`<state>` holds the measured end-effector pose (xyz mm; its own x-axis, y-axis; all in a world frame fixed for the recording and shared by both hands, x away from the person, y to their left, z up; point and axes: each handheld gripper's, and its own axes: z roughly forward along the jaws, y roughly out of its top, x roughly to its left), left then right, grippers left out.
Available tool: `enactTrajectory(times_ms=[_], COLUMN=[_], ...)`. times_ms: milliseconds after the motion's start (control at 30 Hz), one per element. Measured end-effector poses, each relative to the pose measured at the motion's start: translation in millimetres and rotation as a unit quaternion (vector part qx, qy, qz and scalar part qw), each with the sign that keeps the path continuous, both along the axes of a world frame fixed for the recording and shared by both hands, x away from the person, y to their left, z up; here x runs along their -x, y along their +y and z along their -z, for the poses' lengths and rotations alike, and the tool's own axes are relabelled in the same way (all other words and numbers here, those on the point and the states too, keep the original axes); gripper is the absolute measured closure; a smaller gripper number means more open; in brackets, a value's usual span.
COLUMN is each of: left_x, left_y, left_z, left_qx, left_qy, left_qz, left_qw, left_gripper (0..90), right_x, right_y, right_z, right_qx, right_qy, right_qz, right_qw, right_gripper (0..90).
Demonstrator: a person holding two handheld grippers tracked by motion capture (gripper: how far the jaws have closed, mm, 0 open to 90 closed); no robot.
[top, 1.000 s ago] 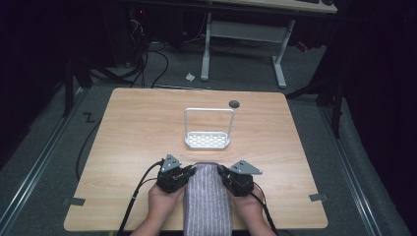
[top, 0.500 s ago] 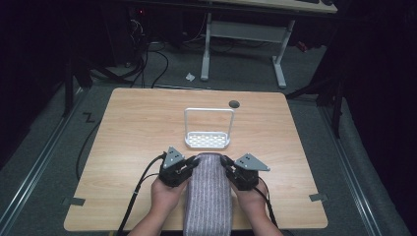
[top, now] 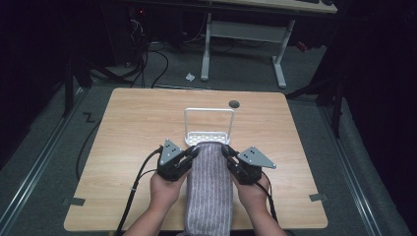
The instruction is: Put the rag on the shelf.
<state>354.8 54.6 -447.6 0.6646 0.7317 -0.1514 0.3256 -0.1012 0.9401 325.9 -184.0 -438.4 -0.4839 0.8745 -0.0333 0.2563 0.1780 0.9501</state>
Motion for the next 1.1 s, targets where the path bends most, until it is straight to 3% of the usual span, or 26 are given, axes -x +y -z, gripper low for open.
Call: enactTrajectory(times_ms=[500,900,1100], left_x=[-10.0,-19.9,-35.5], left_y=[-0.4,3.1,6.1], left_z=[-46.4,-86.2,-100.1], left_qx=[0.010,0.015,0.028], left_qy=[-0.052,-0.098,-0.093], left_qz=[-0.001,0.000,0.001], left_qw=[0.9986,0.9950,0.9953], left_gripper=[80.5,80.7,80.6], right_x=[-9.1,-21.3,-33.2], right_y=[0.0,2.6,3.8], right_z=[-39.5,-80.7,-99.5], right_qx=[-0.015,-0.033,-0.031], right_qy=[-0.047,-0.082,-0.092], right_qz=[0.006,0.007,0.008], right_qw=[0.9988,0.9961,0.9953], right_gripper=[83.2,83.2,83.3])
